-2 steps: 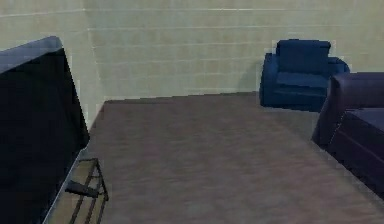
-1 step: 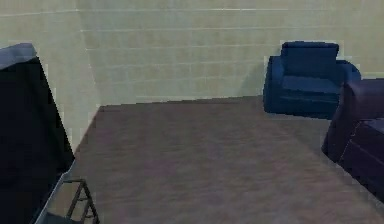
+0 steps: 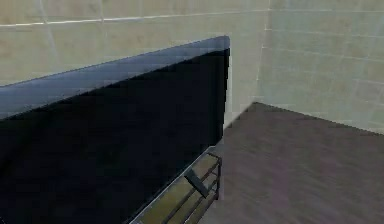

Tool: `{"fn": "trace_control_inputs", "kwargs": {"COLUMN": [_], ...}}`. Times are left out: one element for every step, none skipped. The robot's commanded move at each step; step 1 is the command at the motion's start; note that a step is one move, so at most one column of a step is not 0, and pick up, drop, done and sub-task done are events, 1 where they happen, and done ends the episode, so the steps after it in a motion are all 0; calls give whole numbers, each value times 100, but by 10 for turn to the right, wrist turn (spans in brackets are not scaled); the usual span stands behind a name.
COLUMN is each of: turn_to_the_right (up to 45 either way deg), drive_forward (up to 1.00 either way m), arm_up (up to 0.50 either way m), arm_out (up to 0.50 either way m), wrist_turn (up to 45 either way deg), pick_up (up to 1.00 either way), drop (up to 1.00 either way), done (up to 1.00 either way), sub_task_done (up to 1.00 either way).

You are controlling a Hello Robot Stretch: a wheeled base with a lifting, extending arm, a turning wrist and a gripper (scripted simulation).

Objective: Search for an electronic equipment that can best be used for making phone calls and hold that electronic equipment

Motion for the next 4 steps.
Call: {"fn": "trace_control_inputs", "kwargs": {"turn_to_the_right": [-450,-450,-120,0], "drive_forward": [0,0,0,0], "arm_up": [0,0,0,36], "arm_out": [0,0,0,0], "wrist_turn": [0,0,0,0], "pick_up": [0,0,0,0], "drop": [0,0,0,0], "done": [0,0,0,0], "sub_task_done": [0,0,0,0]}}
